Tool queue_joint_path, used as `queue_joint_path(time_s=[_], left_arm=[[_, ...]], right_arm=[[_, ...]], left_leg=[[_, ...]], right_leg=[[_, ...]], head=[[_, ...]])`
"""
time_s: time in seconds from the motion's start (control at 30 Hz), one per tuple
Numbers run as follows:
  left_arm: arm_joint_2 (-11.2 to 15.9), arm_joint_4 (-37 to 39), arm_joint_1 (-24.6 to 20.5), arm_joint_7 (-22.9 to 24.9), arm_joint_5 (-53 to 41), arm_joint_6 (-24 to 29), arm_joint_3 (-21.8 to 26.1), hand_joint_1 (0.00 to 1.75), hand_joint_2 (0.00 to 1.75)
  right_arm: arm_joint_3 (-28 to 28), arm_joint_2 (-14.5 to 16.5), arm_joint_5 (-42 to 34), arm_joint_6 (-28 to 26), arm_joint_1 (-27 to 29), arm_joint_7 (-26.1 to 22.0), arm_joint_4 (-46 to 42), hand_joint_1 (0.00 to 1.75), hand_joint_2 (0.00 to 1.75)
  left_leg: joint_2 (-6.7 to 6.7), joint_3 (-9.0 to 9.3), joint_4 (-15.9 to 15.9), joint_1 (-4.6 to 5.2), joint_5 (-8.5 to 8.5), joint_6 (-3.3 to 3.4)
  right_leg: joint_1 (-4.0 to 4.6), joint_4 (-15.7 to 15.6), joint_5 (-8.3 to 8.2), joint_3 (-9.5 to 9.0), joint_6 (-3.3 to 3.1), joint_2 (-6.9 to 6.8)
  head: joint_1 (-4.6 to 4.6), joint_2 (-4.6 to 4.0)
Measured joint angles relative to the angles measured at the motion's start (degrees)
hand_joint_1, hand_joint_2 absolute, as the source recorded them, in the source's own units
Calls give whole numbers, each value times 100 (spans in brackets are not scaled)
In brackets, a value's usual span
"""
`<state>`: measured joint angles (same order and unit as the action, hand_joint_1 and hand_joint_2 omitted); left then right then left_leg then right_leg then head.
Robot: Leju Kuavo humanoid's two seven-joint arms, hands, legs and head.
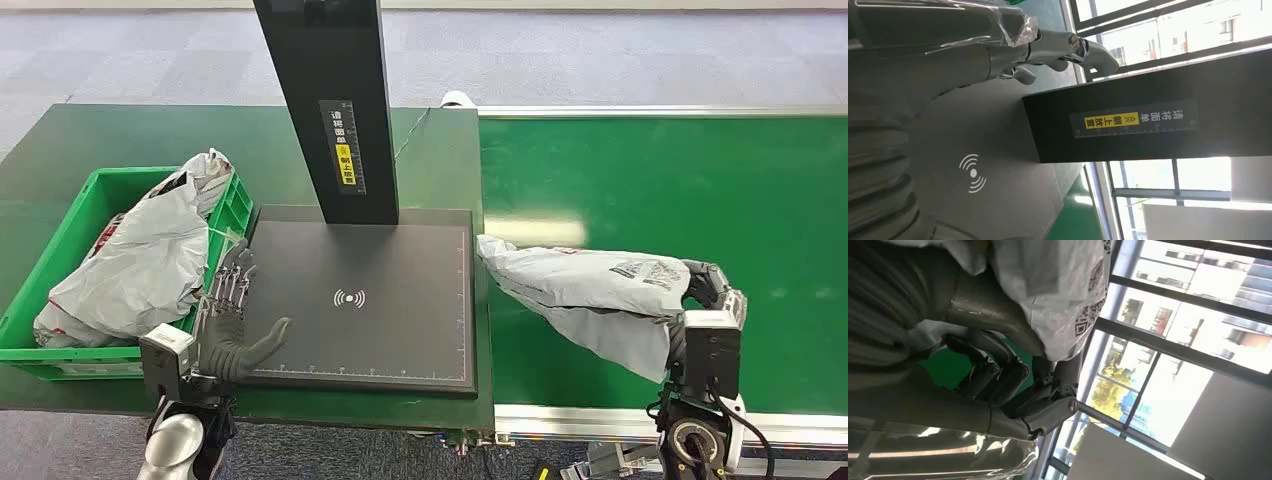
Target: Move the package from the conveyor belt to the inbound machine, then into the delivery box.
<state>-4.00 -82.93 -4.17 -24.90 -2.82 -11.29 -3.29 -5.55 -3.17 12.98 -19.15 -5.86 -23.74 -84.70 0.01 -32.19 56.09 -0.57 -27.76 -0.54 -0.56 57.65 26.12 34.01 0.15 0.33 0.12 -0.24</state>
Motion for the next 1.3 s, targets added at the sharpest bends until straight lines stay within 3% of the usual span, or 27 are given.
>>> queue_joint_path(time_s=[0.23,0.4,0.8,1.03,1.3], left_arm=[[2,52,-6,-32,22,16,-7,0,175],[2,140,-80,-62,42,16,-68,0,175],[42,490,-449,-146,110,6,-287,0,175],[67,727,-680,-186,194,-12,-432,0,175],[63,951,-907,-179,215,-47,-549,0,175]], right_arm=[[3,-9,-518,-31,-437,-209,-30,175,175],[109,-43,-707,-89,-1112,-234,186,175,175],[1113,3,-644,518,-3038,177,1928,175,175],[2110,376,-395,1232,-4361,674,3516,175,175],[3040,941,-377,1933,-4991,1102,4746,175,175]], left_leg=[[0,0,0,0,2,0],[0,0,1,0,3,0],[3,-5,2,-1,5,0],[3,-5,2,-2,9,-3],[6,-10,3,-2,9,-4]], right_leg=[[0,1,-1,-1,0,0],[0,1,-1,-1,0,1],[2,6,-5,3,0,4],[3,6,-6,6,0,6],[4,7,-6,13,0,9]], head=[[1,0],[1,0],[1,0],[1,0],[1,0]])
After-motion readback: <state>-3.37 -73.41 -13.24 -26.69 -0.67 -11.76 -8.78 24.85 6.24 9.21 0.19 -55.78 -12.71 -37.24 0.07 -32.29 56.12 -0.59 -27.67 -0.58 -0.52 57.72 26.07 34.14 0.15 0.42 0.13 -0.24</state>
